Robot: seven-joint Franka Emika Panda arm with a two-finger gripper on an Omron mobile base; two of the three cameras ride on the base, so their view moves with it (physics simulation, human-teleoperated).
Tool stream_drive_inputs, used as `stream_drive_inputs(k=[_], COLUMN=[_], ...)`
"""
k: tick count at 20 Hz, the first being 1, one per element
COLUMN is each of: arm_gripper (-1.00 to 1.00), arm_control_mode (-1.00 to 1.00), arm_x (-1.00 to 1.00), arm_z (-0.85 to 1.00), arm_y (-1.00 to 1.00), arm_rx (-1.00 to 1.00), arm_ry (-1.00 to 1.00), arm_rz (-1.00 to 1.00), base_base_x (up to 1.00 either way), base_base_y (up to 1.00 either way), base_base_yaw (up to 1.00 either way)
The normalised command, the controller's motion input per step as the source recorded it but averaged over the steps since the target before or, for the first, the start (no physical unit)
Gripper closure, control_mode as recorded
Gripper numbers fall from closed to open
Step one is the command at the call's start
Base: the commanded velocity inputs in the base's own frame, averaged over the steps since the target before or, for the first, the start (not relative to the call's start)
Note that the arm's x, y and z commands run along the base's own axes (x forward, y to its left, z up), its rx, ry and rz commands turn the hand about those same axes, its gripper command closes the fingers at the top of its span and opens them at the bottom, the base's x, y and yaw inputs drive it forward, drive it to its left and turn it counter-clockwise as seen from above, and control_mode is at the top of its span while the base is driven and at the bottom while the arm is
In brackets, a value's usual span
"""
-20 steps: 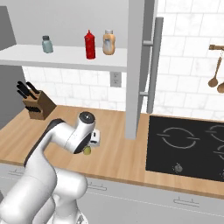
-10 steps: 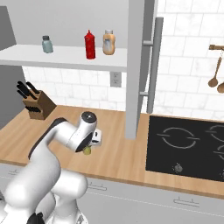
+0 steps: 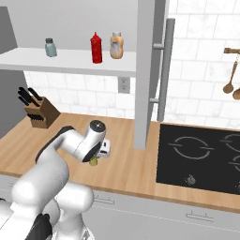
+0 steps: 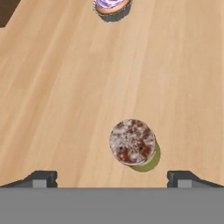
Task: Put the shaker and condiment bottle from the counter next to their counterparts in the cabinet.
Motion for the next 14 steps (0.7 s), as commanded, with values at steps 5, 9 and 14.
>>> stream_drive_inputs(k=[5,9,14], arm_gripper=[-1.0,-1.0,-1.0], arm_control_mode=[-1.0,-1.0,-1.0], arm_x=[0.07,0.1,0.14], arm_z=[-0.22,-0.21,-0.25], arm_y=[0.0,0.0,0.0], arm_rx=[0.0,0.0,0.0], arm_ry=[0.0,0.0,0.01], arm_rz=[-0.01,-0.01,-0.01], base_base_x=[0.0,0.0,0.0], base_base_y=[0.0,0.0,0.0], base_base_yaw=[0.0,0.0,0.0])
